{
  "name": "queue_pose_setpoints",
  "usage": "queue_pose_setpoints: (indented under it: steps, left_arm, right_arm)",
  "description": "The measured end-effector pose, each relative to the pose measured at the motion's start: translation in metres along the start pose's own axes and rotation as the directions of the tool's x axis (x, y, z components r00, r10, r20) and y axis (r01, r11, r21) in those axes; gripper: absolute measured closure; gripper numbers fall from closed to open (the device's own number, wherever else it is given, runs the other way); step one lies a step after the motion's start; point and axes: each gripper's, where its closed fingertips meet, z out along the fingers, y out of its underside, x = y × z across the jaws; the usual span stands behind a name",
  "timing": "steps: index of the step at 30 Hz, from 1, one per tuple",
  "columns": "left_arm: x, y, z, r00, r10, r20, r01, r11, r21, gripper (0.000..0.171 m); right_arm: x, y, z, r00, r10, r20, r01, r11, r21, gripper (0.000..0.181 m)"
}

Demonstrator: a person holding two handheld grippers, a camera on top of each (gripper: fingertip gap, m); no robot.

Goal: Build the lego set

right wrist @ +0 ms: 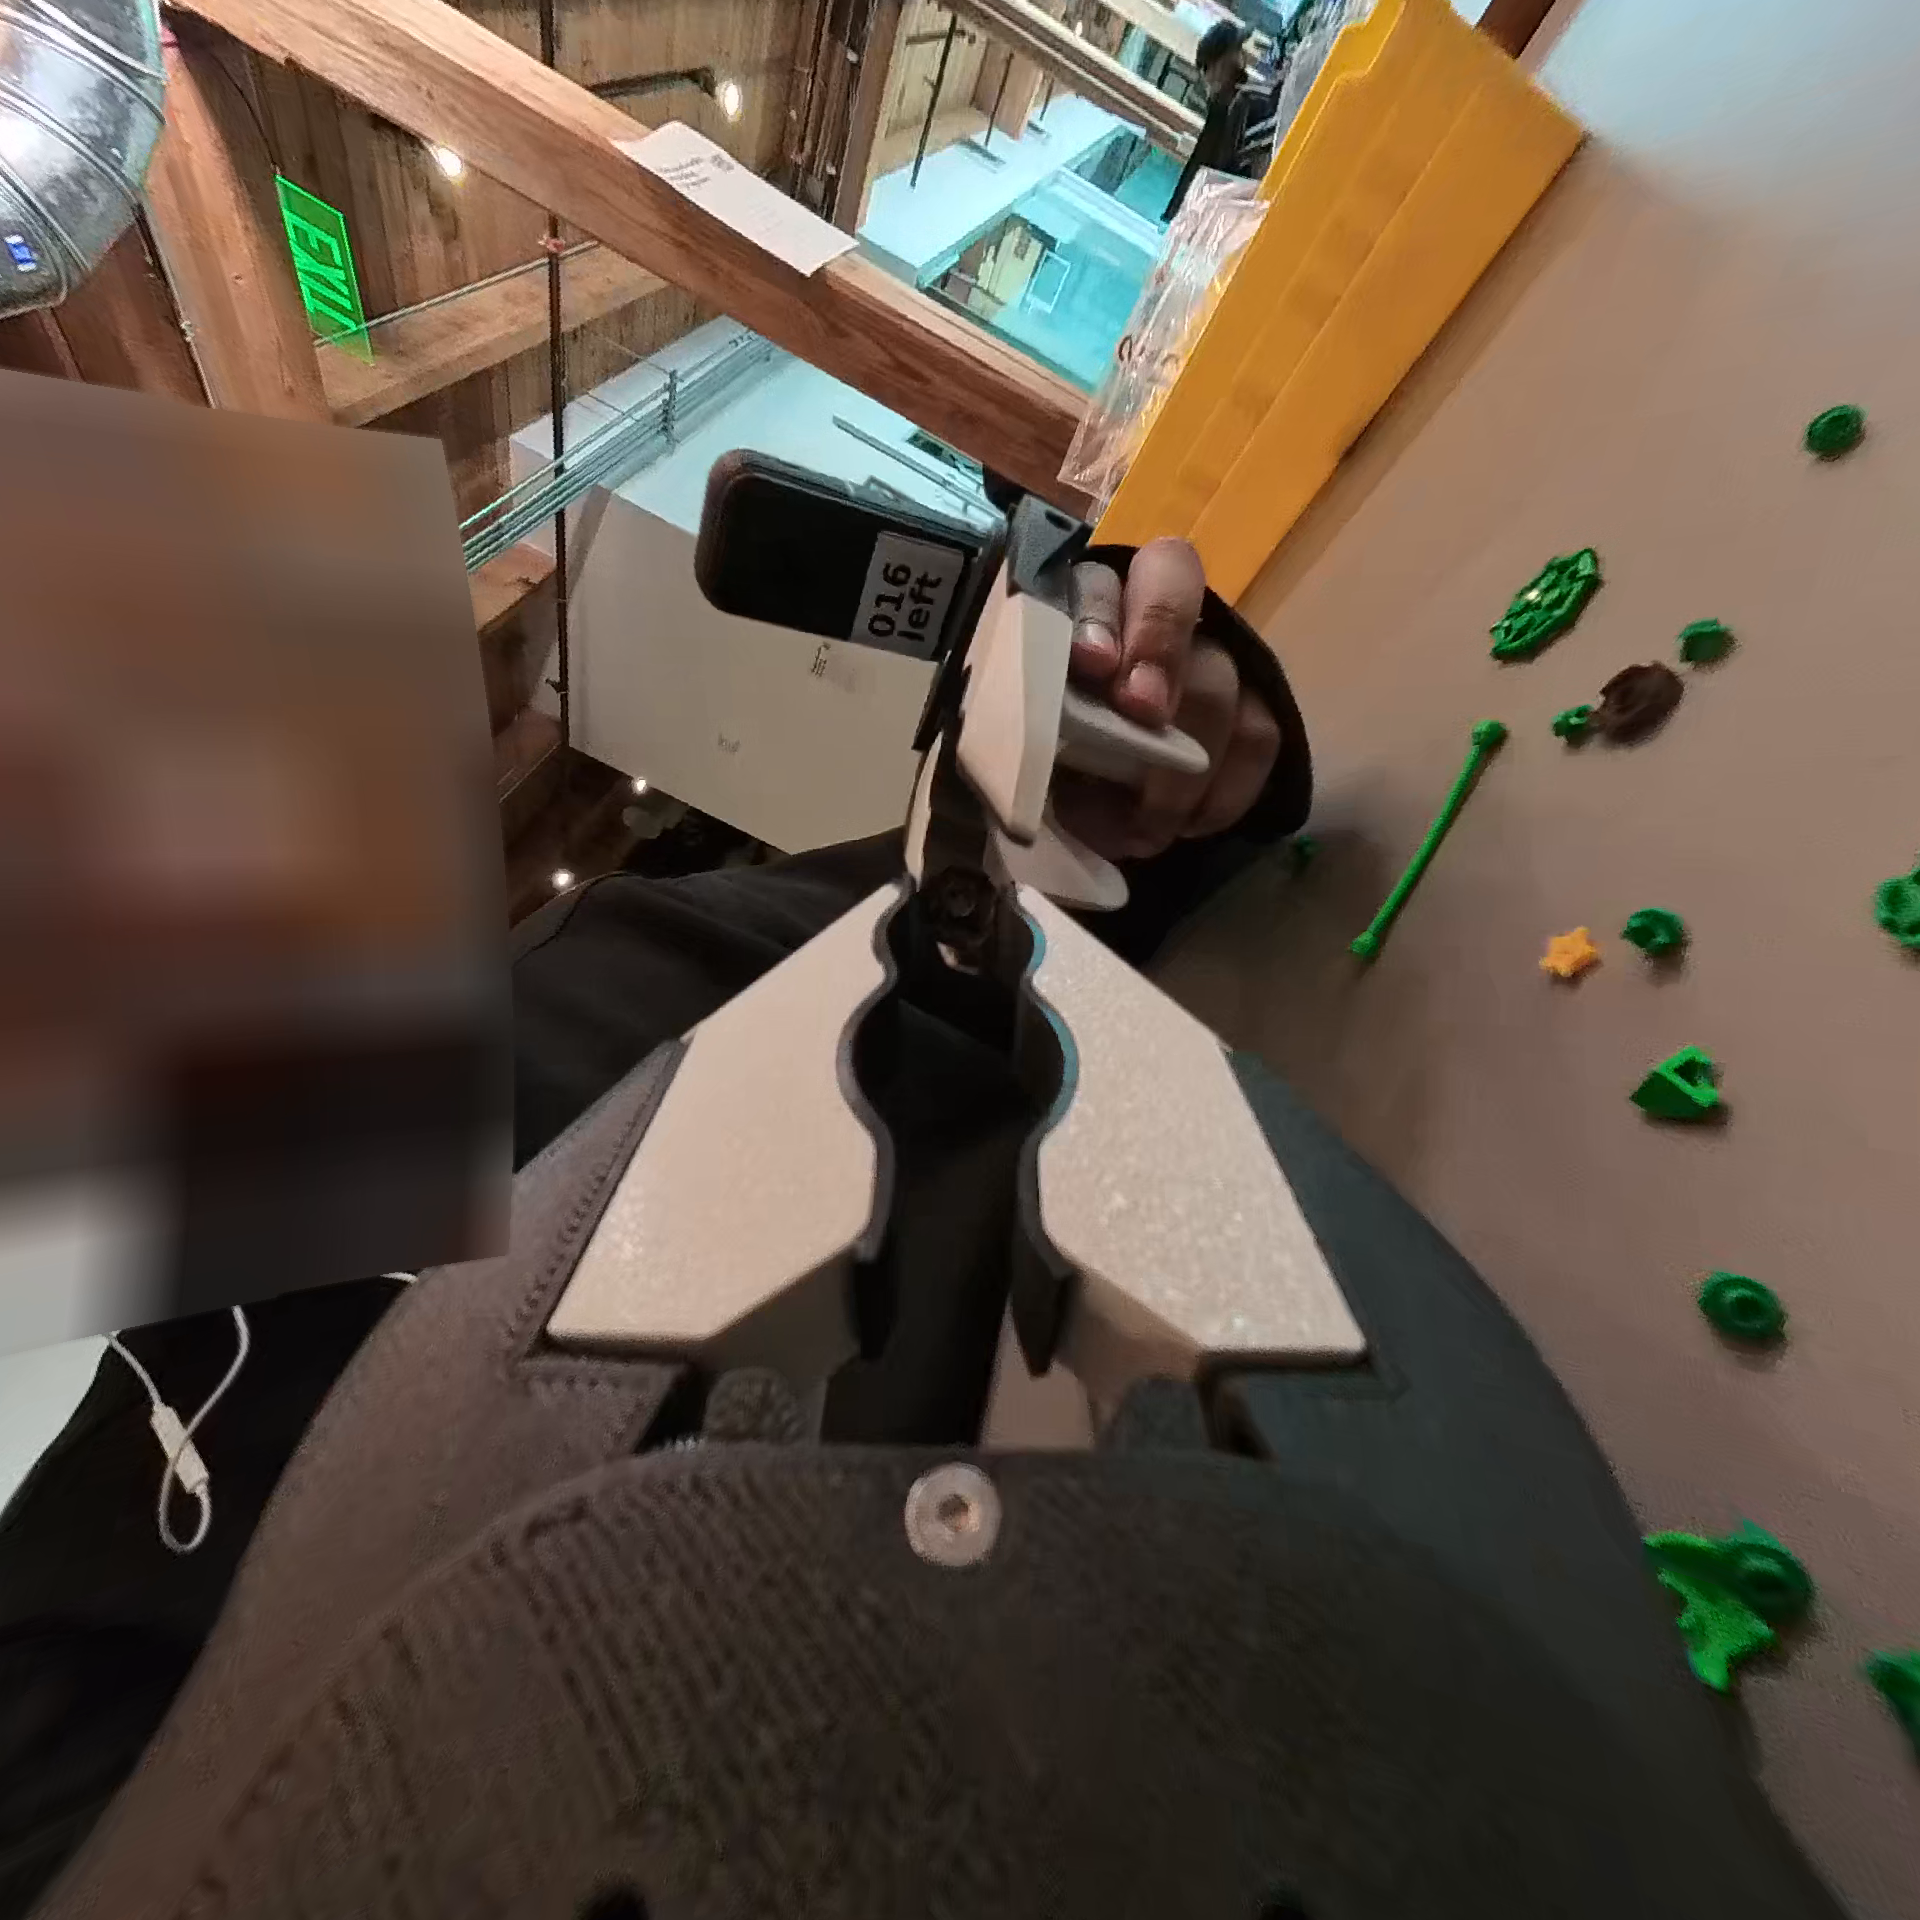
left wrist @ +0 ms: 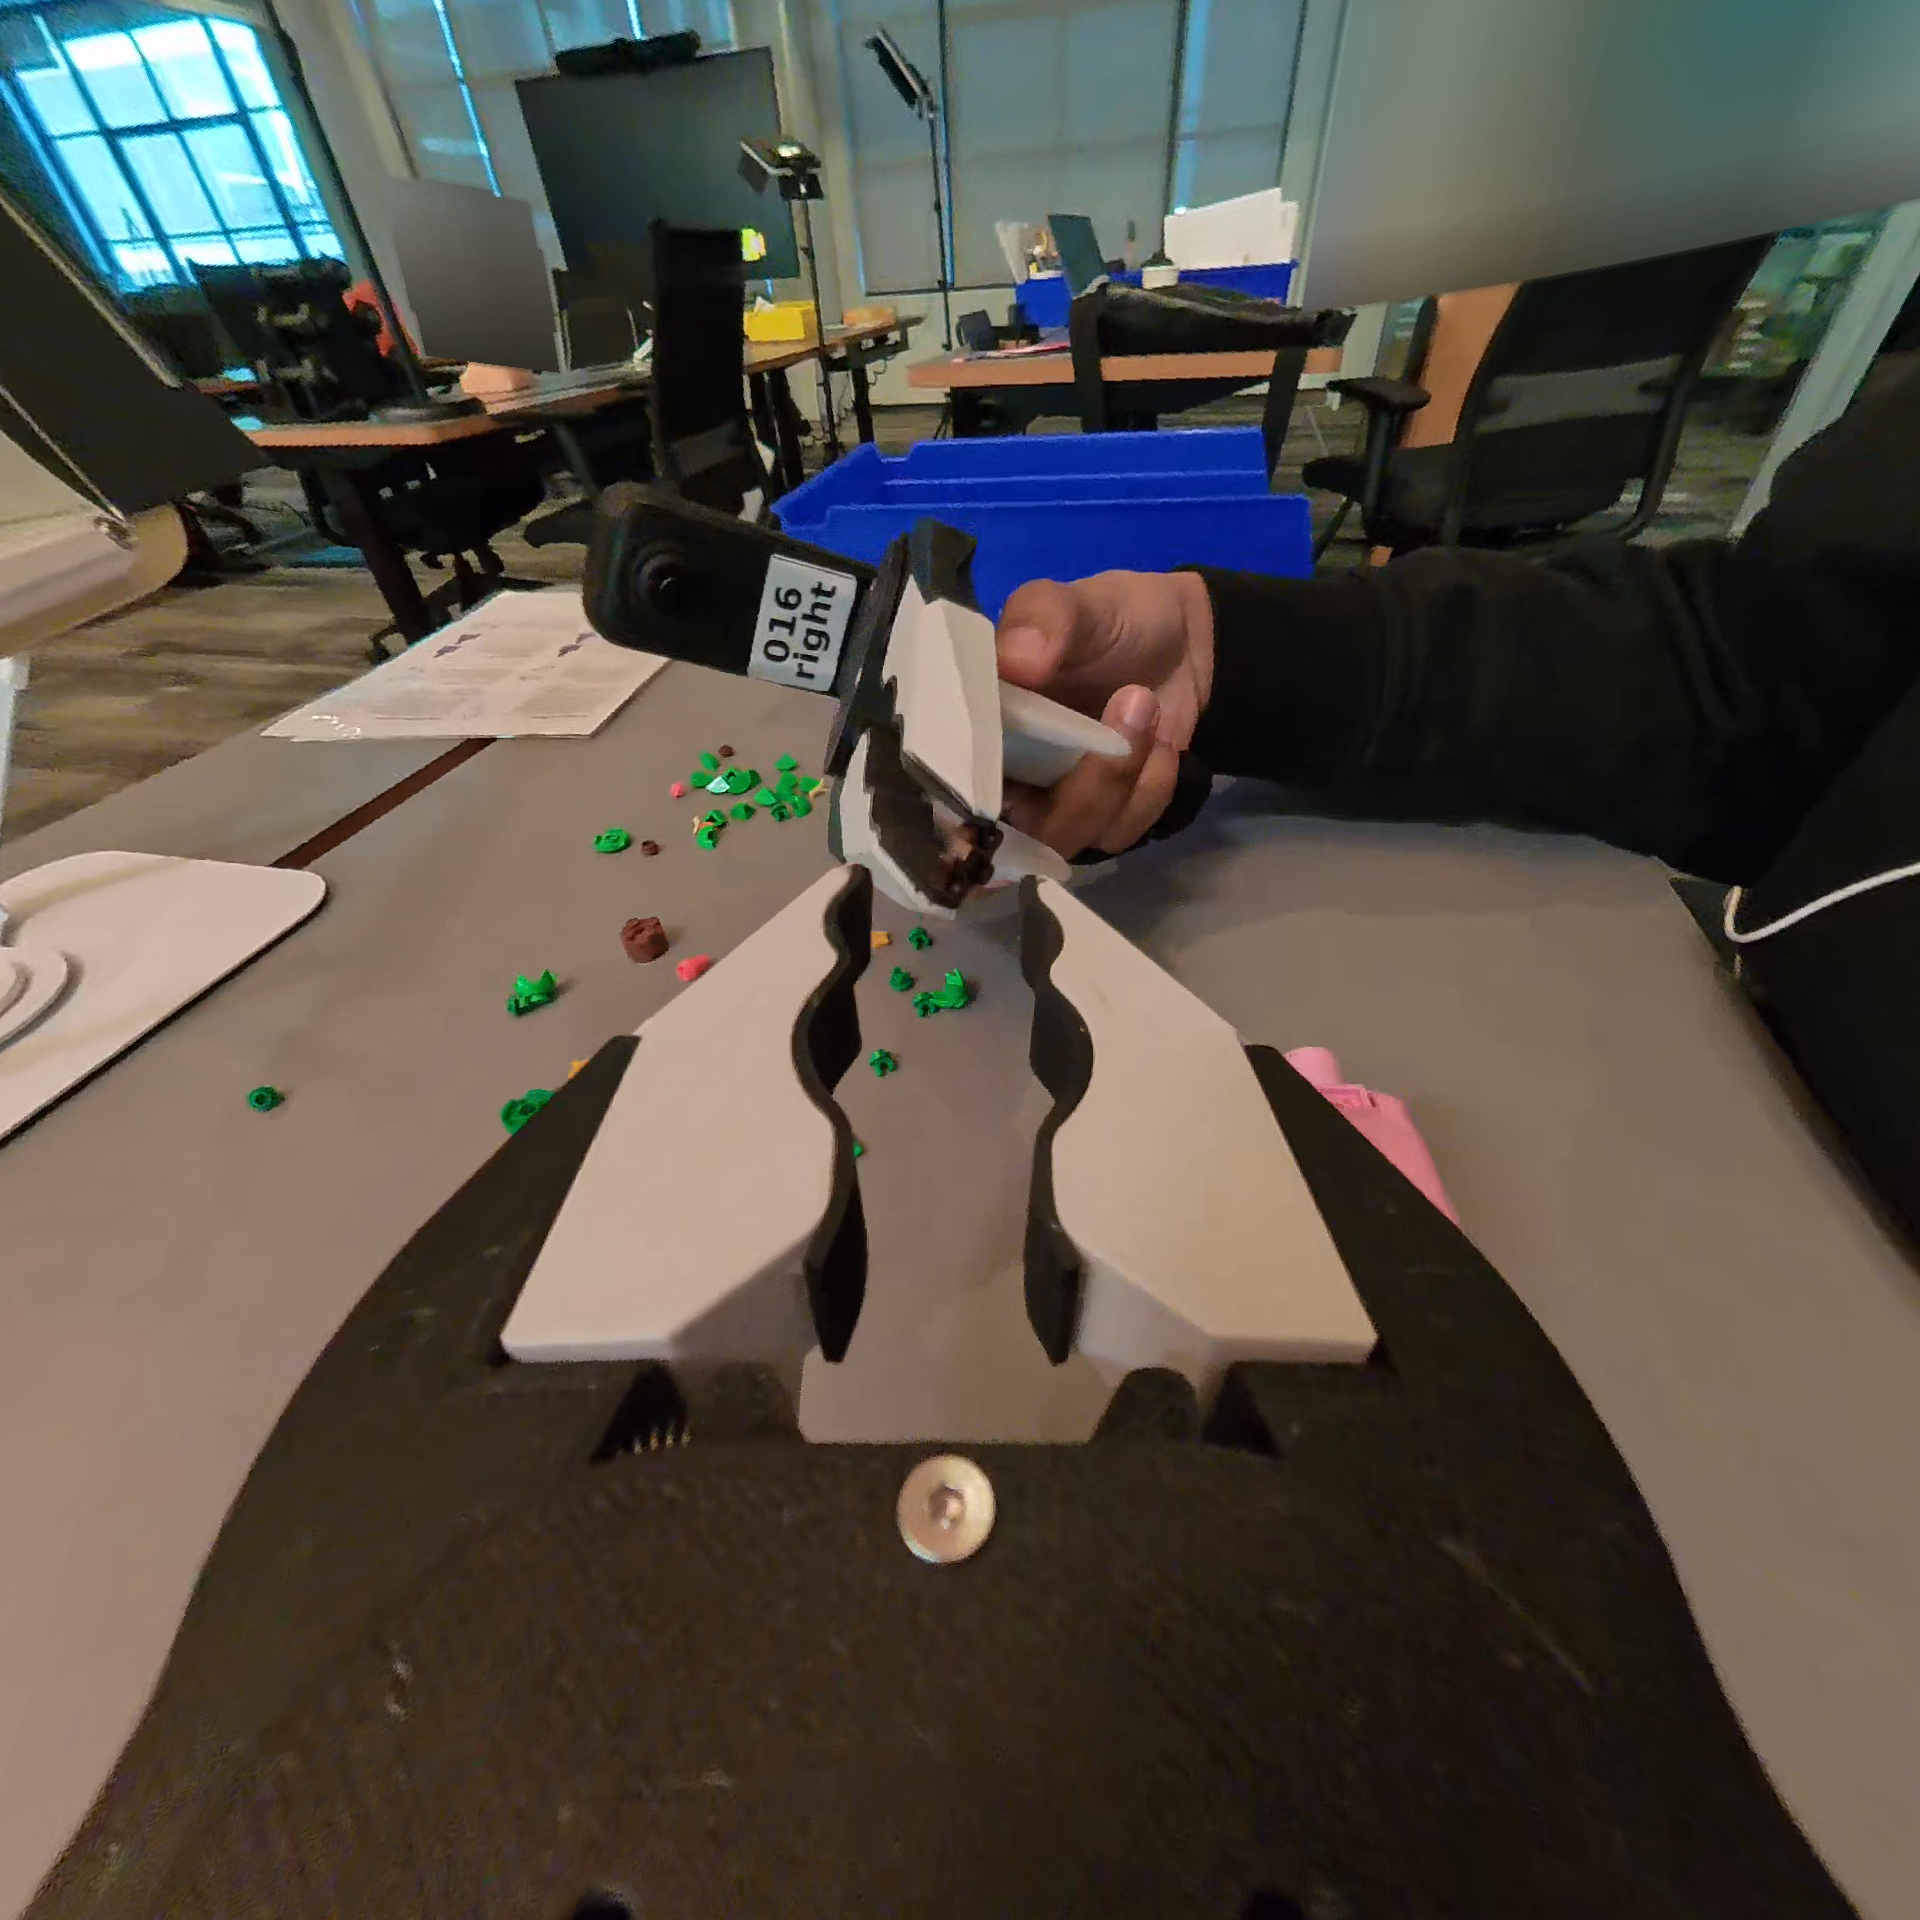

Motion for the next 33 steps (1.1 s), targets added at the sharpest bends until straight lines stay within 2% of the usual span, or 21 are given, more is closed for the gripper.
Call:
queue_pose_setpoints:
  steps: [3,5,9,11,13,15,16,18,20,21,22,26,30,33]
  left_arm:
    - [0.001,0.001,0.001,1.000,-0.020,-0.010,0.020,1.000,-0.001,0.155]
    - [0.004,0.000,0.000,0.998,-0.046,-0.046,0.046,0.999,0.008,0.166]
    - [0.001,0.003,0.000,0.991,-0.119,-0.064,0.118,0.993,-0.005,0.171]
    - [-0.006,0.001,-0.002,0.983,-0.178,-0.053,0.180,0.984,0.016,0.171]
    - [-0.016,0.001,-0.006,0.966,-0.257,-0.037,0.258,0.965,0.036,0.171]
    - [-0.026,0.001,-0.010,0.931,-0.363,-0.040,0.365,0.929,0.063,0.171]
    - [-0.031,0.002,-0.012,0.904,-0.424,-0.052,0.427,0.901,0.073,0.171]
    - [-0.038,0.005,-0.015,0.831,-0.547,-0.096,0.554,0.829,0.075,0.171]
    - [-0.042,0.013,-0.017,0.747,-0.651,-0.133,0.660,0.750,0.041,0.171]
    - [-0.044,0.015,-0.018,0.717,-0.681,-0.150,0.692,0.722,0.028,0.171]
    - [-0.046,0.017,-0.019,0.700,-0.698,-0.151,0.709,0.705,0.029,0.171]
    - [-0.046,0.022,-0.019,0.695,-0.706,-0.134,0.712,0.702,0.000,0.171]
    - [-0.039,0.023,-0.014,0.697,-0.702,-0.146,0.705,0.708,-0.038,0.171]
    - [-0.035,0.027,-0.011,0.681,-0.716,-0.152,0.716,0.695,-0.064,0.171]
  right_arm:
    - [0.003,0.003,0.002,1.000,0.006,-0.018,-0.006,1.000,-0.012,0.167]
    - [0.004,0.002,0.001,1.000,0.010,-0.017,-0.010,1.000,-0.005,0.167]
    - [0.011,-0.006,-0.003,0.998,-0.009,-0.057,0.011,0.999,0.036,0.164]
    - [0.019,-0.013,-0.008,0.985,-0.093,-0.149,0.102,0.993,0.055,0.153]
    - [0.021,-0.025,-0.015,0.940,-0.223,-0.259,0.249,0.966,0.073,0.151]
    - [0.019,-0.043,-0.025,0.814,-0.402,-0.418,0.472,0.878,0.075,0.139]
    - [0.017,-0.049,-0.030,0.701,-0.506,-0.502,0.597,0.802,0.025,0.140]
    - [0.015,-0.055,-0.037,0.403,-0.671,-0.623,0.778,0.610,-0.153,0.138]
    - [0.015,-0.054,-0.037,0.117,-0.754,-0.646,0.835,0.427,-0.347,0.140]
    - [0.017,-0.051,-0.034,0.015,-0.779,-0.627,0.831,0.358,-0.426,0.142]
    - [0.019,-0.047,-0.029,-0.049,-0.801,-0.596,0.820,0.308,-0.482,0.144]
    - [0.030,-0.029,-0.009,-0.148,-0.862,-0.485,0.773,0.205,-0.600,0.145]
    - [0.038,-0.020,-0.004,-0.281,-0.878,-0.387,0.705,0.085,-0.704,0.151]
    - [0.040,-0.016,0.000,-0.331,-0.880,-0.341,0.673,0.033,-0.739,0.152]
